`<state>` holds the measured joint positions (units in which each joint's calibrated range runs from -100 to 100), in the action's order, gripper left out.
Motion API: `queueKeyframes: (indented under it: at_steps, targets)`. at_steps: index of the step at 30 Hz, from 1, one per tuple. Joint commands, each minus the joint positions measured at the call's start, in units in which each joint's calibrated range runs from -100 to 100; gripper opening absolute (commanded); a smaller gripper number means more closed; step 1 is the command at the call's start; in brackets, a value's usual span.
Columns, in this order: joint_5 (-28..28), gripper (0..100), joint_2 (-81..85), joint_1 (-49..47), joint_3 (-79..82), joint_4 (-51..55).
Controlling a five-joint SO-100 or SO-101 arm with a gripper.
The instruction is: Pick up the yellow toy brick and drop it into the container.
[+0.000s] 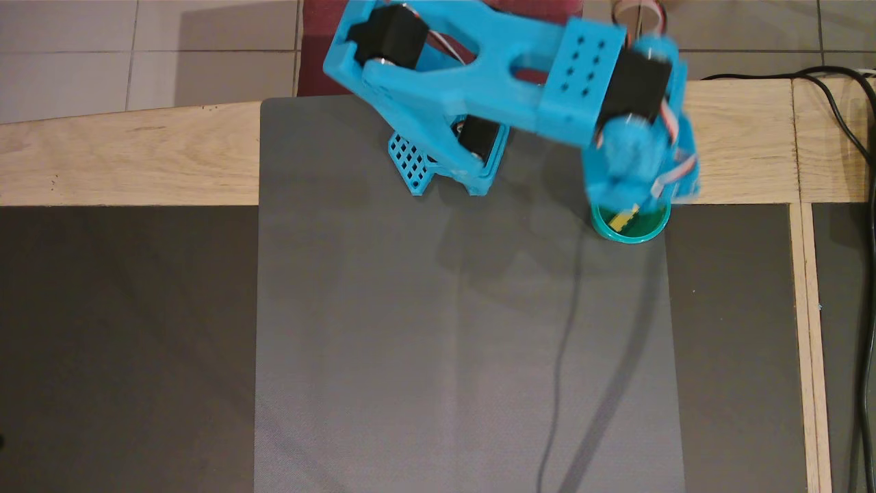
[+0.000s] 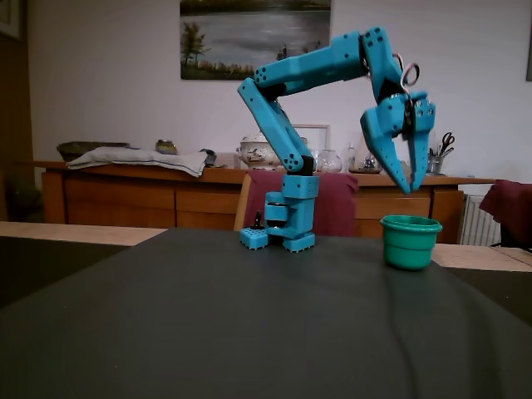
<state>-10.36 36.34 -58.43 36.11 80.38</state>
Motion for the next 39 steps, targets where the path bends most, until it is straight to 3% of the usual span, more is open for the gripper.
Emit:
queueKeyframes:
  at_steps: [1, 8, 16, 22, 26, 30, 39]
  targets:
    - [4.56, 0, 1.52, 9.18, -7.05, 0.16]
    - [8.9, 0, 14.59, 32.39, -11.74, -0.01]
    - [9.01, 0, 37.86, 54.83, 1.34, 0.07]
    - [9.01, 0, 49.84, 56.76, 12.53, -0.37]
    - [9.01, 0, 56.75, 56.69, 23.82, -6.14]
    - [8.85, 0, 60.12, 55.37, 36.99, -15.21]
    - [9.06, 0, 62.65, 52.51, 52.7, -17.61]
